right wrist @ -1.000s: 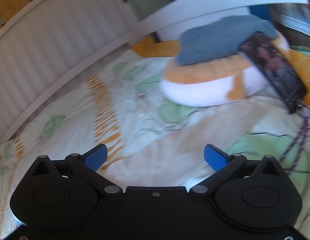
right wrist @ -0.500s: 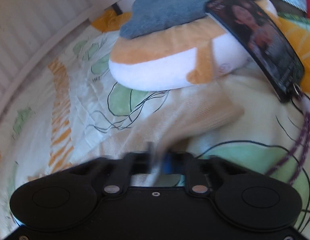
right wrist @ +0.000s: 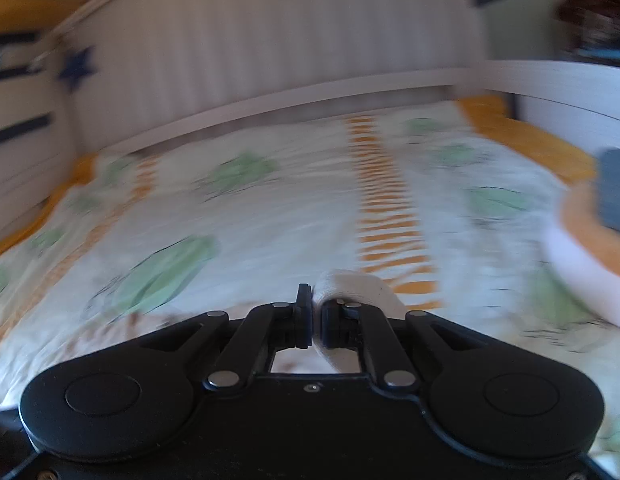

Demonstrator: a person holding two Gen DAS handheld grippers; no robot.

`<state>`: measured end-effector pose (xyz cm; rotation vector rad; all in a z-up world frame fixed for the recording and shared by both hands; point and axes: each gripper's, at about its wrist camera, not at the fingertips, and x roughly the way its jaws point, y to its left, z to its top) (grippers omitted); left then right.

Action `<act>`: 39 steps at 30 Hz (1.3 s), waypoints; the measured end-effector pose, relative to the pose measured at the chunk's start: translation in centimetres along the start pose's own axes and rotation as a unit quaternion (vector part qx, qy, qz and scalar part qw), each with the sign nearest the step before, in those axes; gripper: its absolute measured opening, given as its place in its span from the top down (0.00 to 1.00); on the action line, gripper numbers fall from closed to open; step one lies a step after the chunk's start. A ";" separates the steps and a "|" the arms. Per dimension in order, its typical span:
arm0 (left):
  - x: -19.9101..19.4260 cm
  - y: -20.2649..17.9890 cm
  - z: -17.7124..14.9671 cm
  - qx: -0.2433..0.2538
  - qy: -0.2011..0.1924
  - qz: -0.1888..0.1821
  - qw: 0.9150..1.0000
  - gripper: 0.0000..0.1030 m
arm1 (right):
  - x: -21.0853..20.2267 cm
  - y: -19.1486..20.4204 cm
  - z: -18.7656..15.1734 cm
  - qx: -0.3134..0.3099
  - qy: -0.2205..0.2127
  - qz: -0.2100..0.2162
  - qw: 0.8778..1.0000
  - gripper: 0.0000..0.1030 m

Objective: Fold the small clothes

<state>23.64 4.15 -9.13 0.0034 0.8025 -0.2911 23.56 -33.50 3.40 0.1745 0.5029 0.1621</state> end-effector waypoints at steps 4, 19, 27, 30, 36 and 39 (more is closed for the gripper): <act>-0.2 0.1 0.0 -0.005 0.000 -0.004 1.000 0.07 | 3.3 5.7 -4.0 -0.077 0.055 0.051 0.994 0.87; -0.7 0.8 1.4 -0.046 0.020 -0.032 0.998 0.07 | 1.1 6.2 -6.9 -0.097 0.077 0.120 0.985 0.29; -2.6 -3.3 3.6 -0.025 0.008 -0.058 0.998 0.07 | 2.5 -1.3 -4.4 -0.022 0.051 0.075 0.996 0.24; -3.0 -6.7 4.3 0.022 -0.006 -0.068 0.997 0.07 | 4.2 -4.1 -4.7 0.000 0.042 0.029 0.999 0.24; -2.0 -13.9 4.4 0.122 -0.015 -0.078 0.989 0.07 | 6.9 -7.7 -6.7 0.027 0.055 -0.045 0.997 0.24; -0.8 -16.5 3.7 0.154 -0.010 -0.079 0.985 0.07 | 7.5 -9.6 -7.4 0.037 0.085 -0.085 0.992 0.24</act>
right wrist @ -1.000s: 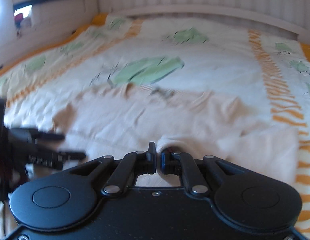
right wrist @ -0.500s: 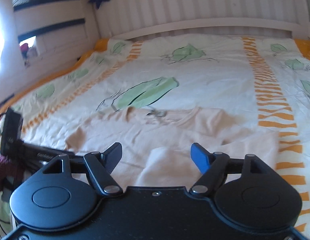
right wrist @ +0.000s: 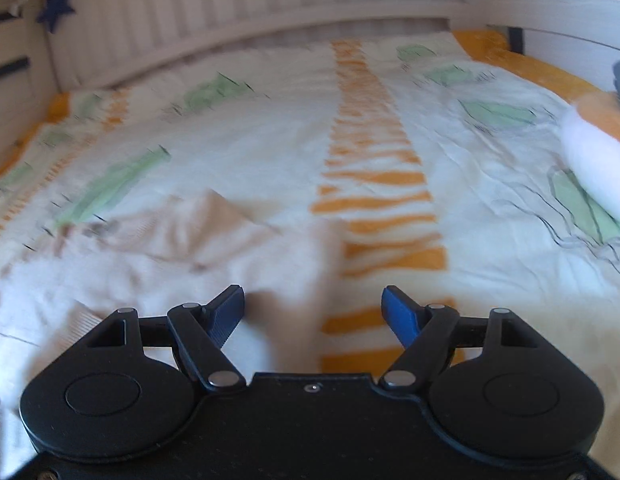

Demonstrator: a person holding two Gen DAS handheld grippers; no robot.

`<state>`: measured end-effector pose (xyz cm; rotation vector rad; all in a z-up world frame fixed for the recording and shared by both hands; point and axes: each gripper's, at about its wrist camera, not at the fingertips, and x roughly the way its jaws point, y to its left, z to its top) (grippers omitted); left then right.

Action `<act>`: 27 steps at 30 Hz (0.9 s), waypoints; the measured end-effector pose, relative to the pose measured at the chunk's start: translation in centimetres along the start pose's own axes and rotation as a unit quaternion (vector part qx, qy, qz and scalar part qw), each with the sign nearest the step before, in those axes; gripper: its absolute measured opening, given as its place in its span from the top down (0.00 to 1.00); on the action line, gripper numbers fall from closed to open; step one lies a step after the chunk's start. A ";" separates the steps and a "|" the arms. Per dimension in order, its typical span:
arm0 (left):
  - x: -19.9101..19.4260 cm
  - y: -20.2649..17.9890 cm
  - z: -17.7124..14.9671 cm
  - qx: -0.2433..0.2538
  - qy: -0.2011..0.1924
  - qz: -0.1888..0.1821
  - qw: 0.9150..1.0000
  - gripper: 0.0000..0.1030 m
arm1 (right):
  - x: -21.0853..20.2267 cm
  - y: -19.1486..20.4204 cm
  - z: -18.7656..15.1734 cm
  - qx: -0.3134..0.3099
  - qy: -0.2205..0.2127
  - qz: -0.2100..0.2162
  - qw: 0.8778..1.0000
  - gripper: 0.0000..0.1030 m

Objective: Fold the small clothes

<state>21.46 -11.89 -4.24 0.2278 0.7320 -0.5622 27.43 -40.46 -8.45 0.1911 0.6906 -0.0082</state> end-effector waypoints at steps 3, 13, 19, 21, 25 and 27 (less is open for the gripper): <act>1.6 -1.7 -0.2 0.009 0.008 -0.002 1.000 0.07 | -0.3 -1.1 0.2 0.022 0.000 0.006 1.000 0.25; 3.4 -4.2 0.1 0.080 0.003 0.099 0.992 0.07 | -0.1 -1.6 0.3 0.031 0.004 0.018 0.999 0.23; 1.7 0.5 -0.7 -0.055 0.001 0.162 0.985 0.08 | -0.2 -2.2 0.4 0.054 0.005 0.029 0.998 0.23; 1.0 2.4 -1.2 -0.107 0.007 0.178 0.978 0.08 | -0.2 -2.3 0.5 0.059 0.006 0.031 0.998 0.22; -0.2 4.8 -2.1 -0.158 0.014 0.174 0.972 0.08 | -0.2 -2.5 0.5 0.068 0.006 0.038 0.997 0.21; -0.7 5.1 -2.3 -0.162 0.012 0.154 0.975 0.08 | -0.2 -2.6 0.5 0.072 0.006 0.040 0.997 0.20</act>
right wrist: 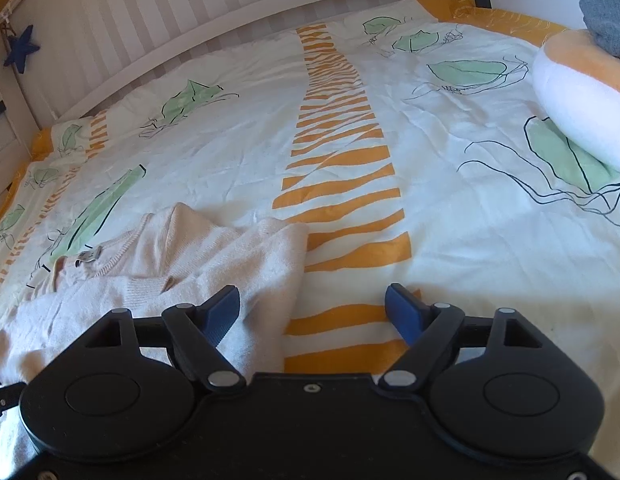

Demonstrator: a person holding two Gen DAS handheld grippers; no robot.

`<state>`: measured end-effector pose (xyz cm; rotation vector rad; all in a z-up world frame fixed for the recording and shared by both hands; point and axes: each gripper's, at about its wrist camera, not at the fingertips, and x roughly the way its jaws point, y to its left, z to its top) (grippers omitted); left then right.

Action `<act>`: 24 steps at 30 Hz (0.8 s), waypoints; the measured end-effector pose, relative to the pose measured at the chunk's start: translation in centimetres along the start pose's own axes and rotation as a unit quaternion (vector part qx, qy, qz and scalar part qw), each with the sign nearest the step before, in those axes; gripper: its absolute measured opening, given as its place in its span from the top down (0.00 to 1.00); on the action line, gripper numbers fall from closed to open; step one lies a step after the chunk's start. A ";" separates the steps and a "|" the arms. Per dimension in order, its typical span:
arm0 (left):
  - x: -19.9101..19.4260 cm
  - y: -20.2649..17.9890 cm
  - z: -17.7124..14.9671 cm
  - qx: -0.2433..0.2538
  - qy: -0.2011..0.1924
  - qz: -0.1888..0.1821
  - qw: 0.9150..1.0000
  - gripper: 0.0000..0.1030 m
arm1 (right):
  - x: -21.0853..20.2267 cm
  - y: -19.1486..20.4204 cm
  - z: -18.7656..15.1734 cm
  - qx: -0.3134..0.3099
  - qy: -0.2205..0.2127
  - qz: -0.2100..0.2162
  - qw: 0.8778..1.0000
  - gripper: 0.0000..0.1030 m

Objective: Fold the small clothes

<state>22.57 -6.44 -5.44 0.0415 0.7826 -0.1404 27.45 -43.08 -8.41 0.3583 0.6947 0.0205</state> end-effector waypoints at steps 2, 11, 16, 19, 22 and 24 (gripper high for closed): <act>-0.2 0.1 -0.1 0.006 -0.002 -0.020 1.000 0.08 | 0.0 -0.1 0.0 0.003 0.000 0.001 1.000 0.20; 1.0 -0.7 0.0 0.015 -0.018 -0.083 0.996 0.08 | 0.0 -0.1 0.0 0.000 0.000 0.001 1.000 0.19; 1.0 -0.8 0.4 0.037 -0.025 -0.109 0.993 0.19 | 0.1 0.0 0.0 -0.002 0.000 0.000 1.000 0.19; 1.2 -0.9 0.4 0.058 -0.007 -0.121 0.991 0.33 | 0.1 0.1 -0.1 -0.004 0.000 -0.001 1.000 0.18; 1.3 -0.5 0.4 0.055 0.003 -0.130 0.990 0.37 | 0.1 0.3 -0.1 -0.009 0.000 -0.002 1.000 0.17; 1.2 -0.1 0.5 0.047 -0.002 -0.137 0.989 0.41 | 0.1 0.3 -0.2 -0.012 0.000 -0.003 1.000 0.17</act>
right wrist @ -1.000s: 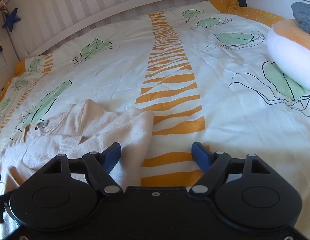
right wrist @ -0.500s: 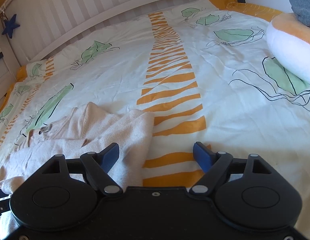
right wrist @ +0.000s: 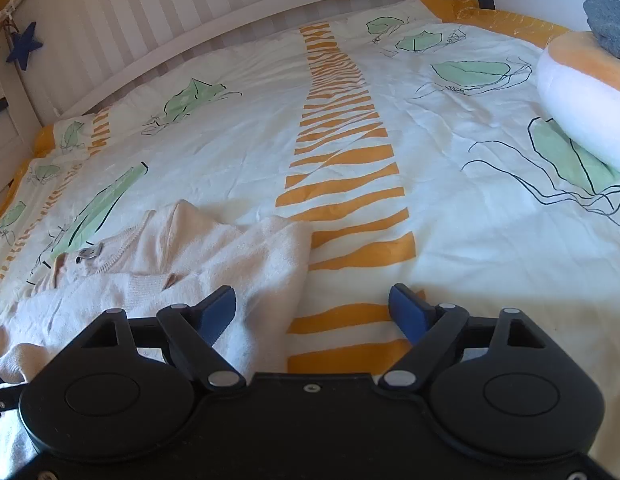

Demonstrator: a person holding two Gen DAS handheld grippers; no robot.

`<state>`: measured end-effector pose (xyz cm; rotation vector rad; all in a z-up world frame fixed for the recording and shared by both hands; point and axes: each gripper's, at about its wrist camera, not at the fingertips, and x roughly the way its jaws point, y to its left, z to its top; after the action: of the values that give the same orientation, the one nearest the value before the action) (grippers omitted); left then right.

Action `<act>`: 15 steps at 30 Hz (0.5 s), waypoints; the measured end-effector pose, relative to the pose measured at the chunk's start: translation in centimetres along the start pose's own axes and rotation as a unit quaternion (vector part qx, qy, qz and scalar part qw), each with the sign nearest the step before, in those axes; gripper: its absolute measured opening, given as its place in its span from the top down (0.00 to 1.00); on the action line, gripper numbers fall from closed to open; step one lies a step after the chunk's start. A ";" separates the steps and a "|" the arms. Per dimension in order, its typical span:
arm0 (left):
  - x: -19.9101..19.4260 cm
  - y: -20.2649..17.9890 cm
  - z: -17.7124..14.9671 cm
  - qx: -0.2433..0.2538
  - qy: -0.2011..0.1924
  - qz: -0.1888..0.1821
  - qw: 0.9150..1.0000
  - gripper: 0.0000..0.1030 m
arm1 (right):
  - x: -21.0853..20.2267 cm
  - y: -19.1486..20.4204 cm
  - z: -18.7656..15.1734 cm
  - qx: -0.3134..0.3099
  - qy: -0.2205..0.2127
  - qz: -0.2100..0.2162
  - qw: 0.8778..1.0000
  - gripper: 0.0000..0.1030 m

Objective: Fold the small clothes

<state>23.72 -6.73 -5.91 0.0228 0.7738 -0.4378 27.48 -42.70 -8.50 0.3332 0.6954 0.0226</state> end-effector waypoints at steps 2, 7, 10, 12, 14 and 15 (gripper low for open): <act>-0.4 0.3 0.2 -0.008 -0.015 -0.011 1.000 0.44 | 0.0 0.1 0.0 -0.002 0.000 -0.001 1.000 0.17; -0.6 -0.2 0.9 0.005 -0.022 -0.030 0.999 0.44 | 0.0 0.2 -0.1 -0.007 0.000 -0.003 1.000 0.16; 0.0 -0.4 1.0 0.014 -0.017 -0.038 0.999 0.56 | 0.1 0.2 -0.1 -0.010 0.000 -0.004 1.000 0.16; 0.4 -0.4 1.1 0.008 -0.012 -0.028 1.000 0.79 | 0.1 0.2 -0.1 -0.011 0.000 -0.004 1.000 0.16; 0.7 -0.1 1.2 -0.004 -0.009 -0.009 1.000 0.91 | 0.0 0.2 -0.1 -0.010 -0.001 -0.003 1.000 0.16; 0.6 0.0 1.4 -0.007 -0.009 -0.006 1.000 0.95 | -0.1 0.2 -0.1 -0.009 -0.003 -0.002 1.000 0.16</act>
<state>25.02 -7.25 -5.37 0.0001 0.7589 -0.4438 27.39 -42.48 -8.49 0.3143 0.6895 0.0238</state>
